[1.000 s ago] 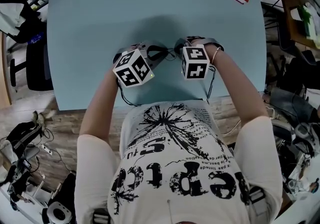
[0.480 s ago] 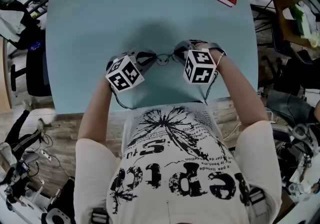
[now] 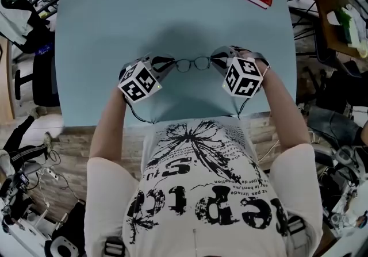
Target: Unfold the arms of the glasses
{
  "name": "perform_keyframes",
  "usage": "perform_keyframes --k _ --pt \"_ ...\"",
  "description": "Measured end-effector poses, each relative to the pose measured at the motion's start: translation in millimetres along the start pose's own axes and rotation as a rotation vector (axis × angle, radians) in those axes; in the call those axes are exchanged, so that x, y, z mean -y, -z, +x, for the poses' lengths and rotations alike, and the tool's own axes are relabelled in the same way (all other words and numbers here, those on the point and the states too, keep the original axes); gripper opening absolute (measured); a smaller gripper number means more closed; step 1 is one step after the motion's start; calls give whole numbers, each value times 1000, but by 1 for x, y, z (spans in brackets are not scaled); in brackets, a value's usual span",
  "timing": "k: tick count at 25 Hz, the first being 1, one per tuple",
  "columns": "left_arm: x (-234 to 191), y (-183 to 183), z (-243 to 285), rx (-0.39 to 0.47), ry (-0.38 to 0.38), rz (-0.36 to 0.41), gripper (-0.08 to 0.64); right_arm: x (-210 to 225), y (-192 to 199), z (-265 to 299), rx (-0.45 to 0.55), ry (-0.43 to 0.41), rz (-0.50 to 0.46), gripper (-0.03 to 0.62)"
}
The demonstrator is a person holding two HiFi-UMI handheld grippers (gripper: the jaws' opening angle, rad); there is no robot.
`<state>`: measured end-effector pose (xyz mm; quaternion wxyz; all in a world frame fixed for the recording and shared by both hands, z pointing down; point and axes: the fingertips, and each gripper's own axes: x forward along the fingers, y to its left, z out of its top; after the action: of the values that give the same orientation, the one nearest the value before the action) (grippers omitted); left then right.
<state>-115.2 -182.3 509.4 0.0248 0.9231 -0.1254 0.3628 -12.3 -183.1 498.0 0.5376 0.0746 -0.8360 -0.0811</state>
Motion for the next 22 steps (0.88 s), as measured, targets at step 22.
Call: perform_keyframes --k 22 --pt "4 -7 4 34 -59 -22 26 -9 28 -4 35 23 24 26"
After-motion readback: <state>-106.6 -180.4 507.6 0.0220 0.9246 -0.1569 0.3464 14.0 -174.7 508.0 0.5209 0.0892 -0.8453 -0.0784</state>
